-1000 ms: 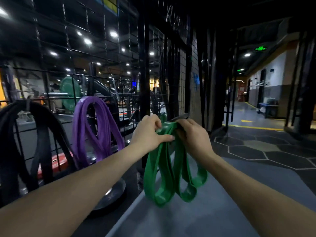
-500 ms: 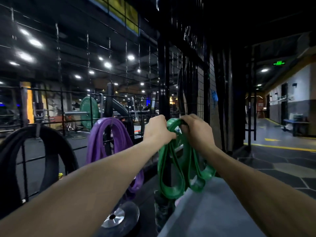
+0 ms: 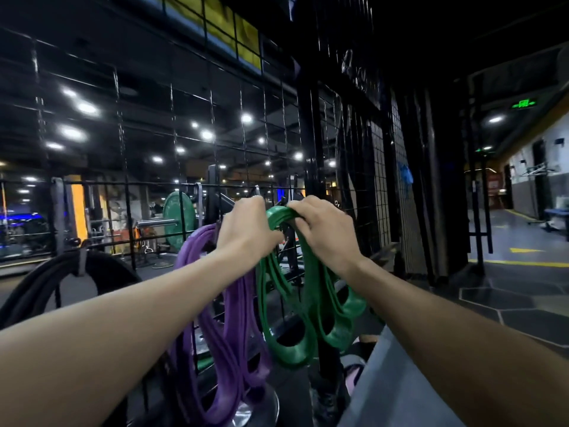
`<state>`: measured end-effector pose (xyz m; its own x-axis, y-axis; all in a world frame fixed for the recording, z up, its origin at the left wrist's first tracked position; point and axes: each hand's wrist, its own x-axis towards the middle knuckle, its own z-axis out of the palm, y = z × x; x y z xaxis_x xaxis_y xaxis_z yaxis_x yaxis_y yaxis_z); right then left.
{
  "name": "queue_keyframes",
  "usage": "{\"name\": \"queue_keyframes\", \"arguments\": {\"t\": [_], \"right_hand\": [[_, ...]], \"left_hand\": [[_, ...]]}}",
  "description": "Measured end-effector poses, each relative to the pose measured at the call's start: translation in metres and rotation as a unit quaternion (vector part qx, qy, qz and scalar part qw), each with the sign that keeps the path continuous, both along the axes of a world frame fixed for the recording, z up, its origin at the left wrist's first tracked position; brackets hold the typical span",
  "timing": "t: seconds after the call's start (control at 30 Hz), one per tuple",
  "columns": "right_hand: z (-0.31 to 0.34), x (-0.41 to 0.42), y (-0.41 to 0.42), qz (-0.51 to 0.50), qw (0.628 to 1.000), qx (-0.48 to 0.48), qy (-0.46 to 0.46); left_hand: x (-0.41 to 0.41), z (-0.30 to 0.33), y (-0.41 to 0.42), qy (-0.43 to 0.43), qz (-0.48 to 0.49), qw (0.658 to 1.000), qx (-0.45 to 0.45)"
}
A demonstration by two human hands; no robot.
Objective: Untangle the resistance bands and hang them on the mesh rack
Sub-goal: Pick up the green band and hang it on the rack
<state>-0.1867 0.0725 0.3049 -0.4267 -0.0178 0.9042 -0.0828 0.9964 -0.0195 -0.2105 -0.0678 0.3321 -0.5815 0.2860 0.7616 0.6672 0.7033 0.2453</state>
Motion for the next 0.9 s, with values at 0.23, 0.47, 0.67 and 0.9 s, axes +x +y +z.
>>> {"name": "queue_keyframes", "arguments": {"t": [0.23,0.47,0.67,0.9], "right_hand": [[0.019,-0.017,-0.009,-0.003,1.000,-0.015,0.007],[0.026,-0.036,-0.013,-0.017,0.999,-0.034,0.002],[0.024,-0.043,-0.013,0.004,0.996,-0.091,-0.009],[0.011,-0.044,-0.006,0.029,0.986,-0.159,-0.033]], "left_hand": [[-0.005,0.011,0.004,-0.005,0.041,0.999,-0.004],[-0.012,0.011,0.020,-0.045,0.087,0.995,-0.007],[-0.016,0.008,0.032,-0.059,0.101,0.993,0.018],[-0.020,-0.001,0.027,-0.008,0.095,0.995,0.006]]}}
